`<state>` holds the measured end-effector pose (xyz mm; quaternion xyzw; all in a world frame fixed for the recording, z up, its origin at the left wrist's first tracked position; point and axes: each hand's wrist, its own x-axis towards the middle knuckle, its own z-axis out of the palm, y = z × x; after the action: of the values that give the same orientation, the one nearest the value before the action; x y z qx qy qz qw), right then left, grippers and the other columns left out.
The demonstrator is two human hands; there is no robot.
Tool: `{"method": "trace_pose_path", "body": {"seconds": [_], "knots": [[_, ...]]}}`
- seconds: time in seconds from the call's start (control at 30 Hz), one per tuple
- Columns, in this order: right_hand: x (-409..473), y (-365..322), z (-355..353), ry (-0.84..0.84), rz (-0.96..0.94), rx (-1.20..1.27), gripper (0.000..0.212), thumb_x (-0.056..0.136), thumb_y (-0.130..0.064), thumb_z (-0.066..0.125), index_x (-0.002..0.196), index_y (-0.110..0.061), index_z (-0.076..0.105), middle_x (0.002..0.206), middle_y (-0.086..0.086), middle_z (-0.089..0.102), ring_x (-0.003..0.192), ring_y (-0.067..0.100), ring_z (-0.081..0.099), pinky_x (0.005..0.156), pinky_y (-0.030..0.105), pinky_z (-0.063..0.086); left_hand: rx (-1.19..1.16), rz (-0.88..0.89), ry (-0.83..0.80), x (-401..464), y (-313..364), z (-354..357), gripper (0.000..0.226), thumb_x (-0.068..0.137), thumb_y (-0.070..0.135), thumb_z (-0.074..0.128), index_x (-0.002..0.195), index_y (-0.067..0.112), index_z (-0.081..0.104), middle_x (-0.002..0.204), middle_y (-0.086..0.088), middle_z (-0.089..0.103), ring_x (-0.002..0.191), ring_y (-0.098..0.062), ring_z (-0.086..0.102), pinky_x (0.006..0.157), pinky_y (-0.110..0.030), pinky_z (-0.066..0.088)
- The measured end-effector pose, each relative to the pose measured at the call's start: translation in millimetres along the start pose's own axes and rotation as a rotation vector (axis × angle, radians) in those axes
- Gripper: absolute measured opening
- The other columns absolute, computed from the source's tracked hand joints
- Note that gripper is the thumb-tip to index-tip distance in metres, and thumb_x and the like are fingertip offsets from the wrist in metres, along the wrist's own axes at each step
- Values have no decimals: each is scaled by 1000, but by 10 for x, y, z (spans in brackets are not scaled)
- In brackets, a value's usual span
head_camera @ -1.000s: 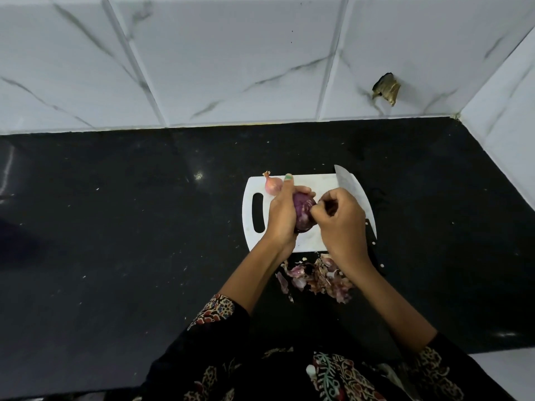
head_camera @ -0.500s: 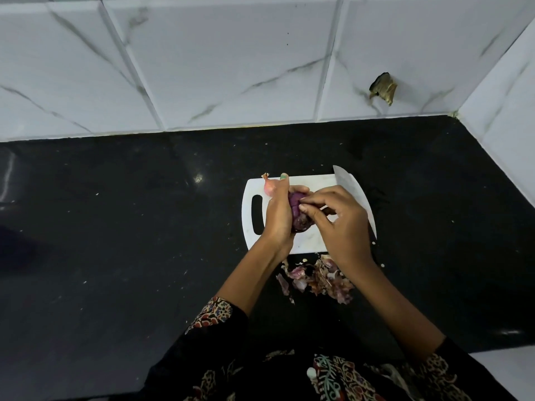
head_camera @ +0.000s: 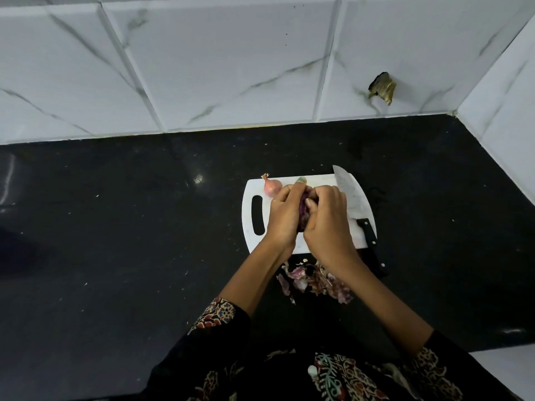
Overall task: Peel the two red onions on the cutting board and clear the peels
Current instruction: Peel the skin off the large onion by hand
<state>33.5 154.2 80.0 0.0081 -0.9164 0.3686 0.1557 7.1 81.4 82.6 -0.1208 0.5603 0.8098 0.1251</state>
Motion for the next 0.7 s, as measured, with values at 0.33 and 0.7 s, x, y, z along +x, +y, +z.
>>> {"method": "trace_pose_path", "body": {"seconds": [0.33, 0.7], "knots": [[-15, -70, 123, 73, 571, 340, 11, 95, -11, 41, 104, -6, 44, 104, 9, 48, 92, 18, 52, 68, 27, 44, -66, -7, 67, -20, -108, 17, 22, 95, 22, 55, 79, 9, 60, 78, -3, 63, 69, -13, 57, 67, -26, 50], [-354, 451, -172, -136, 222, 147, 15, 87, -1, 58, 81, -13, 52, 75, -6, 58, 68, 10, 61, 61, 22, 46, -622, -300, -14, 57, 77, -162, 35, 93, 49, 53, 76, 19, 57, 79, 3, 66, 75, -17, 63, 69, -30, 54]]}}
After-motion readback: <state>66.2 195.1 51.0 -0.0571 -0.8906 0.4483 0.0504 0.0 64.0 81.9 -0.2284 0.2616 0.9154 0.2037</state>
